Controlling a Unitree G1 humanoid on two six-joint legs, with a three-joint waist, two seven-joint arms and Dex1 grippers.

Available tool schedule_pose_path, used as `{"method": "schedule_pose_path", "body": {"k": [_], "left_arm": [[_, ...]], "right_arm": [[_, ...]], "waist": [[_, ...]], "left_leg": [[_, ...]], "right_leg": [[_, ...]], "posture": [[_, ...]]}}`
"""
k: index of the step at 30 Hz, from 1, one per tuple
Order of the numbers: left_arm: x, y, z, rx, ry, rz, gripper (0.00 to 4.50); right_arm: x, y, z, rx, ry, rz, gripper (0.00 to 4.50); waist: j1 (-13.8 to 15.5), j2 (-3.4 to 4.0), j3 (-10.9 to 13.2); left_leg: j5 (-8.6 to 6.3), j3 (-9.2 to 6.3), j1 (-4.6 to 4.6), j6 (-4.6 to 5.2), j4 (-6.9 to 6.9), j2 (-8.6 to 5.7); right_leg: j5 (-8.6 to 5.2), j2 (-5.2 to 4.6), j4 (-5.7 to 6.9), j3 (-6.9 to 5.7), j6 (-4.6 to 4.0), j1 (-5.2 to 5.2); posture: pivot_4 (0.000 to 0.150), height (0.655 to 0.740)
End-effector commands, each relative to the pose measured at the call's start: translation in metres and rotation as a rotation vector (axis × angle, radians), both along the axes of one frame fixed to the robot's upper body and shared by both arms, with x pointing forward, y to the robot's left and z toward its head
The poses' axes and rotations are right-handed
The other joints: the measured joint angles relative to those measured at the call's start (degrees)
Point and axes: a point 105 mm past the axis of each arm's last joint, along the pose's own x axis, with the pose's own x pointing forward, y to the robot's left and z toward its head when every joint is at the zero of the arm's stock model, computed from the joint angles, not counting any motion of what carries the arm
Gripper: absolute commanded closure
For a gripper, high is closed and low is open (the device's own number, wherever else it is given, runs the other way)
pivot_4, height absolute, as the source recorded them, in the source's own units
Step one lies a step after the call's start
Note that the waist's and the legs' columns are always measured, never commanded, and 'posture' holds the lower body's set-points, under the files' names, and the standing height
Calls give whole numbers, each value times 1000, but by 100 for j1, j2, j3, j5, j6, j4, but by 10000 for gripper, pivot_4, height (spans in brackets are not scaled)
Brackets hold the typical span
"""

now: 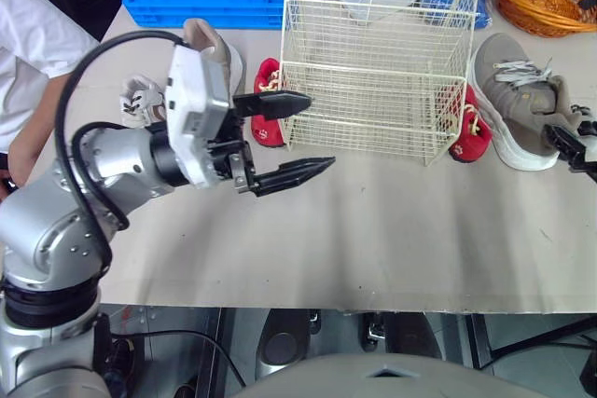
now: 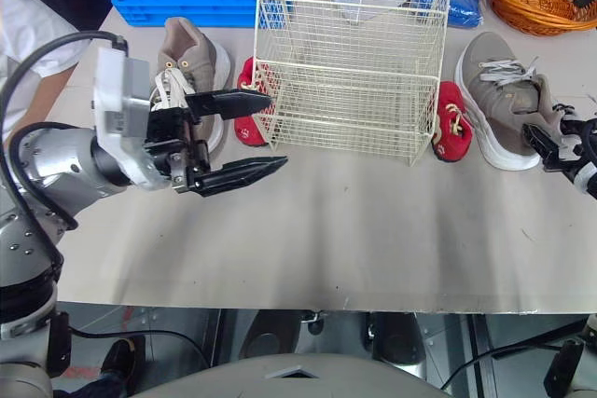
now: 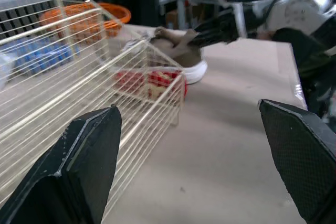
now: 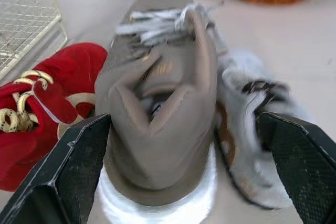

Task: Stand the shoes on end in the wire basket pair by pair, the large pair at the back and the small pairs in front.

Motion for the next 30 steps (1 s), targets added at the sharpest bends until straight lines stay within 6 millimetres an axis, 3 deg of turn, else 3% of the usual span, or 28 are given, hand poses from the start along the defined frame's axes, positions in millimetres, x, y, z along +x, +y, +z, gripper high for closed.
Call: {"method": "schedule_pose_path", "body": {"k": [1, 4, 6, 11, 15, 18, 24, 28, 30], "left_arm": [[-3, -11, 3, -1, -31, -34, 0], [-3, -15, 3, -6, -32, -51, 0], [-2, -16, 2, -5, -34, -55, 0], [-1, -18, 1, -3, -37, -62, 0], [1, -18, 0, -9, -35, -67, 0], [2, -19, 0, -13, -32, -72, 0], [7, -13, 0, -15, -25, -71, 0], [11, -8, 0, 0, -27, -71, 0], [14, -5, 3, 5, -34, -73, 0]], "right_arm": [[6, 4, 7, 27, -39, -3, 299], [9, 8, 3, 19, -32, 10, 299], [11, 9, 3, 19, -46, 17, 5488], [12, 12, 4, -16, -70, 31, 28434], [10, 15, 9, -31, -117, 38, 44036], [7, 7, 18, -73, -187, -22, 44699], [-9, -10, 69, -84, -483, -146, 44699], [-30, 14, 110, -26, -742, -45, 44699], [-34, 37, 127, -77, -801, 31, 44699]], "waist": [[-1, 0, 0], [0, 0, 0], [1, 0, 0], [-7, 0, 0], [-2, 0, 0], [0, 0, 0], [7, 8, 4], [-1, 12, 4], [-18, 12, 3]], "left_leg": [[0, 0, 0, 0, 0, 0], [0, -1, 0, 0, 0, 0], [0, -1, -1, 0, -1, 0], [0, 0, 0, 0, 1, 0], [0, 0, 1, -1, 1, 1], [0, 0, 0, -1, 1, 1], [0, 1, -2, -1, 1, 0], [1, 1, -6, -2, 0, 0], [2, 2, -6, -3, -2, 2]], "right_leg": [[0, 0, 0, 0, 0, -1], [0, 2, 0, 0, 0, -1], [0, 3, 0, 0, 0, -1], [0, 3, 0, 3, 0, -1], [0, 5, 1, 4, 0, -1], [0, 5, 0, 4, 0, -1], [0, 5, 0, 5, 0, -4], [0, 7, 2, 5, 0, -12], [0, 9, 2, 9, 0, -14]], "posture": [[1500, 6860], [1500, 6860], [1500, 6860], [1500, 6860], [1500, 6860], [1500, 6860], [1500, 6860], [1500, 6860], [1500, 6860]]}}
